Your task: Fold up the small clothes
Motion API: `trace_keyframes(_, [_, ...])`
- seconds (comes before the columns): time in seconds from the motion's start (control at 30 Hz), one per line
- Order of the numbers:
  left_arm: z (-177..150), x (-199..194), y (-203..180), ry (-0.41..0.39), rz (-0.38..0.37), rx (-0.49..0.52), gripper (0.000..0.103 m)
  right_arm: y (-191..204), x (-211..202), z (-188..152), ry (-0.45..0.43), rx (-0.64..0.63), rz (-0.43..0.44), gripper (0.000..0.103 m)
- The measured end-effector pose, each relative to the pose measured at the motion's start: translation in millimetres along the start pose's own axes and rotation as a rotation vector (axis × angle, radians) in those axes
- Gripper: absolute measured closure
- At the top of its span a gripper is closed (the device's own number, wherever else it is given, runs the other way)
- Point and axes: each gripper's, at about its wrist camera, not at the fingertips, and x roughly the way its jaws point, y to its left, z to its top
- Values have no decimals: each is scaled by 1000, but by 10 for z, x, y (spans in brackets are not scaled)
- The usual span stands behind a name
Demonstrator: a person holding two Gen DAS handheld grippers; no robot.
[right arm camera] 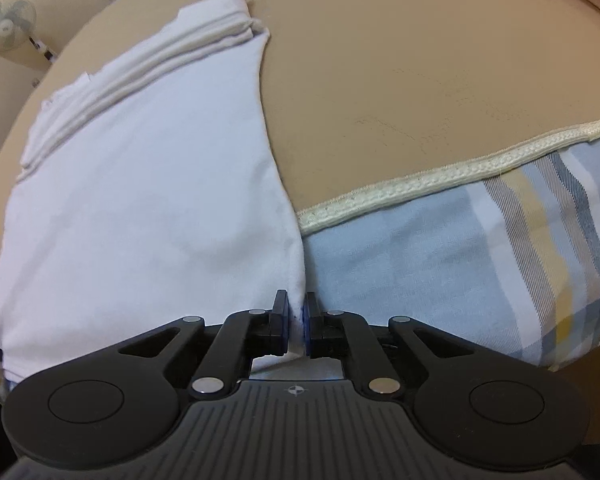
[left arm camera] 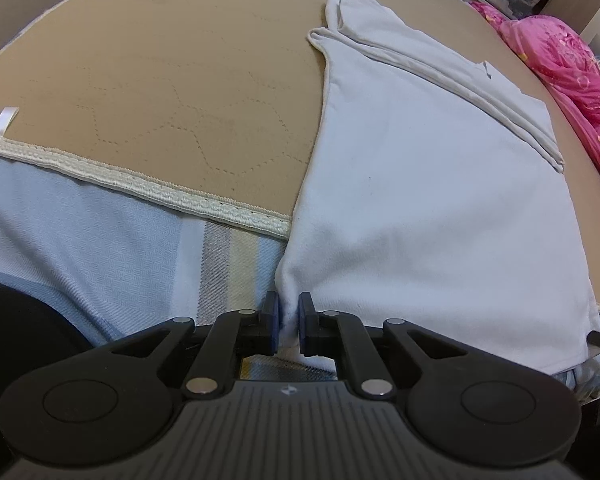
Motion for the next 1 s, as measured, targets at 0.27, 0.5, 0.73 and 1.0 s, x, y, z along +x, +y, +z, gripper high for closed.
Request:
trace_keyframes(0.27, [21, 22, -1, 3, 4, 5, 95, 63, 77, 14, 31, -28, -23, 89])
trace_keyframes(0.5, [24, 27, -25, 3, 11, 14, 95, 55, 14, -5, 0, -43, -19, 96])
trace_keyframes(0.73, [11, -18, -33, -20, 10, 32, 97, 113, 10, -37, -2, -80, -41, 95])
trace_keyframes(1.0, [1, -546, -71, -193, -77, 81, 97, 37, -601, 91, -204, 26, 66, 97])
